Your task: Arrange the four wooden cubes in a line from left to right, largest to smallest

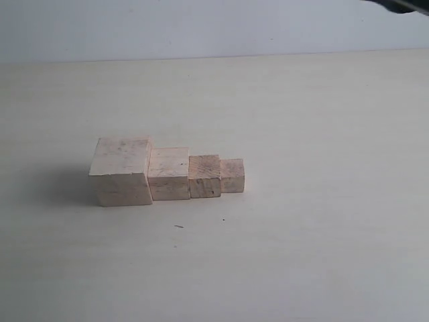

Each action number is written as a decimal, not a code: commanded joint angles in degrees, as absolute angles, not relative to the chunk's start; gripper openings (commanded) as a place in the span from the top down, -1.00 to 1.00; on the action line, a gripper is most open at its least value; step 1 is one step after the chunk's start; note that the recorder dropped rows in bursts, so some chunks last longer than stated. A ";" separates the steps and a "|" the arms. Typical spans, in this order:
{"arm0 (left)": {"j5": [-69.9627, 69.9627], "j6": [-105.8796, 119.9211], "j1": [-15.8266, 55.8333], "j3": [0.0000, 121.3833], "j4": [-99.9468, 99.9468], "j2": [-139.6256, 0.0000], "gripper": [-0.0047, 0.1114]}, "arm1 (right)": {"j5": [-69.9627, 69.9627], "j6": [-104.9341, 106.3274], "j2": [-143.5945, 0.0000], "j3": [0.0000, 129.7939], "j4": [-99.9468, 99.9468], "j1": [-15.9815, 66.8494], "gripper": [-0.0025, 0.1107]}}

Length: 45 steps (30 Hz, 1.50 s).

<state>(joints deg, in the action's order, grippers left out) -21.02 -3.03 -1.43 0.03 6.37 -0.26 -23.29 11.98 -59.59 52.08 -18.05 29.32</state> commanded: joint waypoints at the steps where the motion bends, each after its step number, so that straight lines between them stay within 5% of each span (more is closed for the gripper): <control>1: -20.69 -3.31 -1.09 0.00 6.59 0.00 0.92 | -22.21 10.86 -52.35 46.35 -17.53 21.17 0.96; 12: -20.69 -3.31 -1.09 0.00 6.59 0.00 0.92 | -15.63 10.44 -16.48 18.50 -15.40 -0.56 0.96; 29: -20.69 -3.31 -1.09 0.00 6.59 0.00 0.92 | -14.74 -2.96 -3.35 0.31 -5.35 -0.96 0.96; 45: -20.69 -3.31 -1.09 0.00 6.59 0.00 0.92 | -17.39 -3.05 -1.80 0.00 -1.33 -0.96 0.96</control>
